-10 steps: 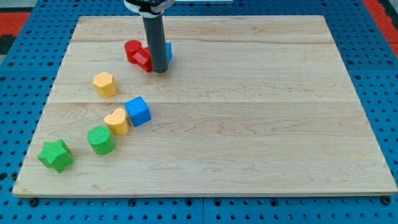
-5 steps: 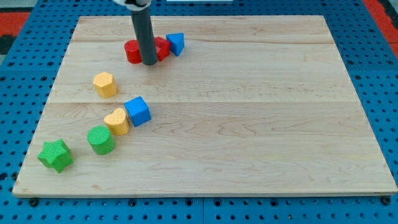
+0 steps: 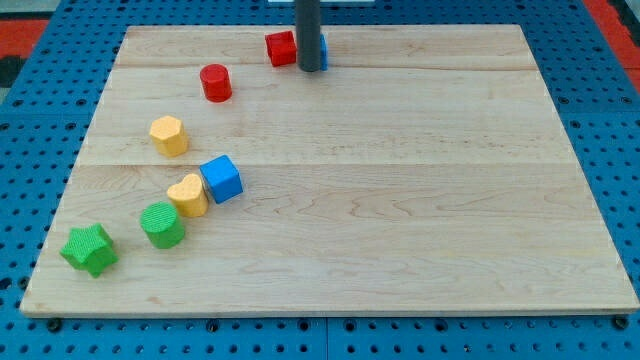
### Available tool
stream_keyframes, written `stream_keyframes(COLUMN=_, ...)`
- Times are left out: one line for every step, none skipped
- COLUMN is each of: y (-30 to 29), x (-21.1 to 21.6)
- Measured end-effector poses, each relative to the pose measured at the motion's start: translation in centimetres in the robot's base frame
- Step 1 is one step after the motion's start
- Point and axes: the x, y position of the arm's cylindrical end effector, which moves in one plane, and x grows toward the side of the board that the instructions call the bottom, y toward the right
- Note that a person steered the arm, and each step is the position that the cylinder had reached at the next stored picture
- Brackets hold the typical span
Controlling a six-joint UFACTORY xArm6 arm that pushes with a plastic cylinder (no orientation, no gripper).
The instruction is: Place the red star and blue triangle at the top center of the board
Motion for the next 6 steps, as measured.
stream_keyframes(y=0.2, x=1.0)
stream_keyframes(y=-6.8, x=1.3)
stream_keyframes(y=-8.2, x=-1.2)
stream_keyframes(y=-4.8, x=-2.4)
stream_keyframes(y=-1.7, x=-2.3)
stream_keyframes(y=-1.7, x=-0.2)
